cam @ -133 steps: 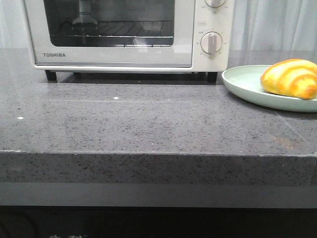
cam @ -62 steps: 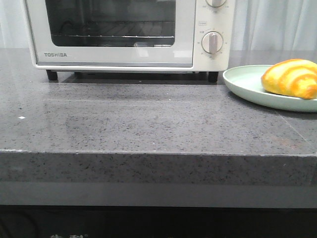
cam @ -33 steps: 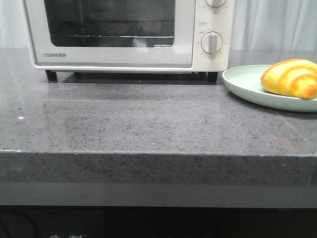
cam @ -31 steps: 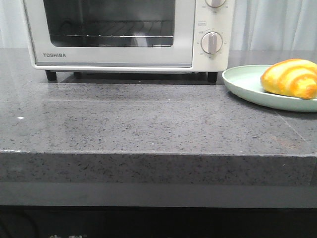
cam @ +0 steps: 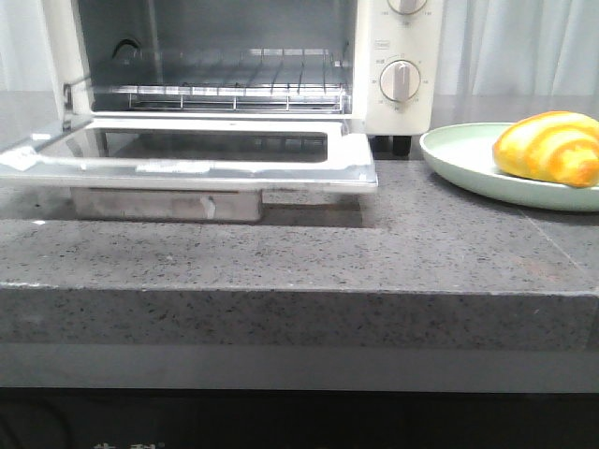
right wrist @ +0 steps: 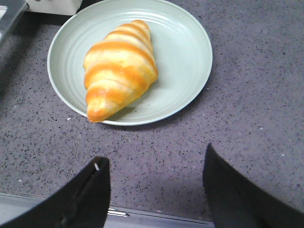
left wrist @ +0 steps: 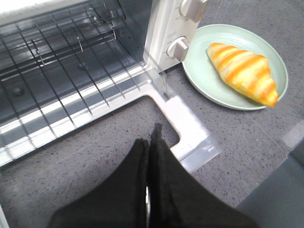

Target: Put bread in oven

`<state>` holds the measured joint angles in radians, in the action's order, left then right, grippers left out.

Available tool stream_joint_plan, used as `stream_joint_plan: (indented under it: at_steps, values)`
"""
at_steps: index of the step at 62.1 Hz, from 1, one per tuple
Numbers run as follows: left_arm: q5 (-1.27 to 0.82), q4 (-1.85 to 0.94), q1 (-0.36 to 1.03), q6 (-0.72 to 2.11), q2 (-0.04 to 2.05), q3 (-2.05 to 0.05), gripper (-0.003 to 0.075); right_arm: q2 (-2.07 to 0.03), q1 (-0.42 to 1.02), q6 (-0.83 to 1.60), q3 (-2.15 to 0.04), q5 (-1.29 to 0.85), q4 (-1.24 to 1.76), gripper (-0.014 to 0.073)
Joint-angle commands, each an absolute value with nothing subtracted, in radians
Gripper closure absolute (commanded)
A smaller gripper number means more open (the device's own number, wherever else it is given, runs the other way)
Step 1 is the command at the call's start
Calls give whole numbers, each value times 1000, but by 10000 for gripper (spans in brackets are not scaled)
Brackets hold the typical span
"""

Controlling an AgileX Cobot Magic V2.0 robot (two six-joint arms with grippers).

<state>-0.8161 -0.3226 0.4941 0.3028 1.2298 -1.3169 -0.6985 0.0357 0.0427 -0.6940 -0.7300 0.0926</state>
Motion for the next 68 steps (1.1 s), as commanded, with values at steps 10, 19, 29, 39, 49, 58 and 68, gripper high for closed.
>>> stream_joint_plan:
  at_steps: [10, 19, 29, 39, 49, 58, 68]
  values:
    - [-765, -201, 493, 187, 1014, -1195, 738, -702, 34, 49, -726, -666, 87, 140]
    - [-765, -78, 493, 74, 895, -1080, 738, -729, 34, 48, -758, -680, 102, 140]
    - [-765, 66, 493, -92, 761, -980, 738, -807, 34, 48, -835, -773, 153, 140]
    - [-765, 105, 493, -136, 676, -915, 738, -933, 34, 49, -929, -902, 241, 140]
    - [-765, 122, 493, -136, 662, -903, 738, -1087, 34, 49, -1020, -1015, 302, 140]
    - [-765, 132, 493, -136, 662, -903, 738, -1208, 34, 46, -1080, -1025, 314, 140]
    - [-765, 149, 493, -136, 662, -903, 738, -1324, 34, 10, -1141, -1025, 318, 140]
